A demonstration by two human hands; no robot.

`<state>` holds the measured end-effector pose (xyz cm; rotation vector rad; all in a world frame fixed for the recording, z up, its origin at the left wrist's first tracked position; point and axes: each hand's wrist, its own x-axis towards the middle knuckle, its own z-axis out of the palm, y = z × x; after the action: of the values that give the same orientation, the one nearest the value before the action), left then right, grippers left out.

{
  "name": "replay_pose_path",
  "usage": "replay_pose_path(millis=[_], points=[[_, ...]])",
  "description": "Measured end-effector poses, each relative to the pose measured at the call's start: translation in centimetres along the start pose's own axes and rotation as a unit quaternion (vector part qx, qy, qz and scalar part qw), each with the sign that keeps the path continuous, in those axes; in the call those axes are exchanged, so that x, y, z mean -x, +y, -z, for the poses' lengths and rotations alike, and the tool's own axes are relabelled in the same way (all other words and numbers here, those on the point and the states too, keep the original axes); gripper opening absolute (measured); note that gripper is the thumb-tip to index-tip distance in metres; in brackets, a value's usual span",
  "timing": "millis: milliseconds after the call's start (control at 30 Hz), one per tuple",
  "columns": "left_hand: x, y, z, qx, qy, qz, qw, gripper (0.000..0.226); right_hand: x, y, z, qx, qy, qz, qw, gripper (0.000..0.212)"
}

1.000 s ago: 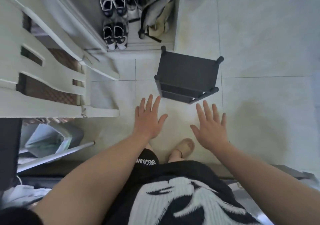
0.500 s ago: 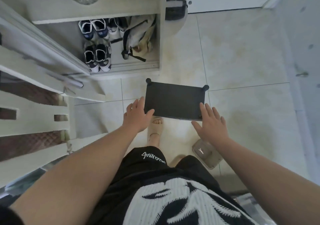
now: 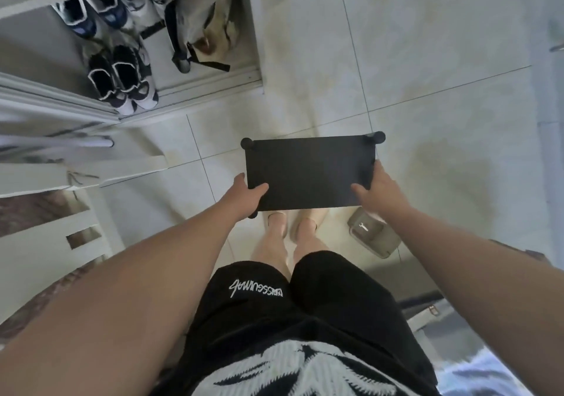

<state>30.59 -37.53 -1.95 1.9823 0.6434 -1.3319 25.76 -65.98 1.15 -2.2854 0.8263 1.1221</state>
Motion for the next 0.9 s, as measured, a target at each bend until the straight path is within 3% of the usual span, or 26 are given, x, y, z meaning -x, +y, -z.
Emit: replay_pose_path(millis=[133,233,400,567,900], points=[[-0.8,0.4,-0.8,0.056,0.027,0.01,0.998,0.044,-1.8,0.1,-0.5,-0.252,-0.019,-0.072,0.965,0.041],[-0.7,1.0,-0.7,0.11,0.045,0.019,0.993,0.036,-2.4,-0.1,0.0,-0.349,-0.037,-0.104,0.931,0.03],[0.5,2.3,0.5,0.13,0.106,-0.017,0.986,0.04,-1.2,-0.9,2.0,-0.381,-0.019,-0.085,0.921,0.011],[2.7,5.1,3.1,0.139,0.158,-0.056,0.976,0.032,0.8,-1.8,4.4,-0.397,0.037,-0.03,0.917,0.012],[6.7,15.7,3.4,0.113,0.167,-0.173,0.964,0.019,2.3,-0.4,13.0,-0.439,0.147,0.005,0.887,0.02]])
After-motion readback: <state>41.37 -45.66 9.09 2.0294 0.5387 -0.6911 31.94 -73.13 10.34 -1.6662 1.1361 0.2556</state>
